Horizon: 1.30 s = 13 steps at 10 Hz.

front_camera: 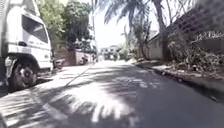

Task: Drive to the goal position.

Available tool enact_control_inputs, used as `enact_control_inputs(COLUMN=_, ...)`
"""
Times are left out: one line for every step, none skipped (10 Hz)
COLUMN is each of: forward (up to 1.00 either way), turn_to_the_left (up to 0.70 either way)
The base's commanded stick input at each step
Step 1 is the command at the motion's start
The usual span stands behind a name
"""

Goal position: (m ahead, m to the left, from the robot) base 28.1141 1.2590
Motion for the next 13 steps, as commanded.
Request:
enact_control_inputs(forward=1.0, turn_to_the_left=0.01)
enact_control_inputs(forward=1.0, turn_to_the_left=0.01)
enact_control_inputs(forward=1.0, turn_to_the_left=0.01)
enact_control_inputs(forward=1.0, turn_to_the_left=0.01)
enact_control_inputs(forward=1.0, turn_to_the_left=0.01)
enact_control_inputs(forward=1.0, turn_to_the_left=0.01)
enact_control_inputs(forward=1.0, turn_to_the_left=0.01)
enact_control_inputs(forward=1.0, turn_to_the_left=0.01)
enact_control_inputs(forward=1.0, turn_to_the_left=0.01)
enact_control_inputs(forward=1.0, turn_to_the_left=0.01)
enact_control_inputs(forward=1.0, turn_to_the_left=0.01)
enact_control_inputs(forward=1.0, turn_to_the_left=0.01)
enact_control_inputs(forward=1.0, turn_to_the_left=0.01)
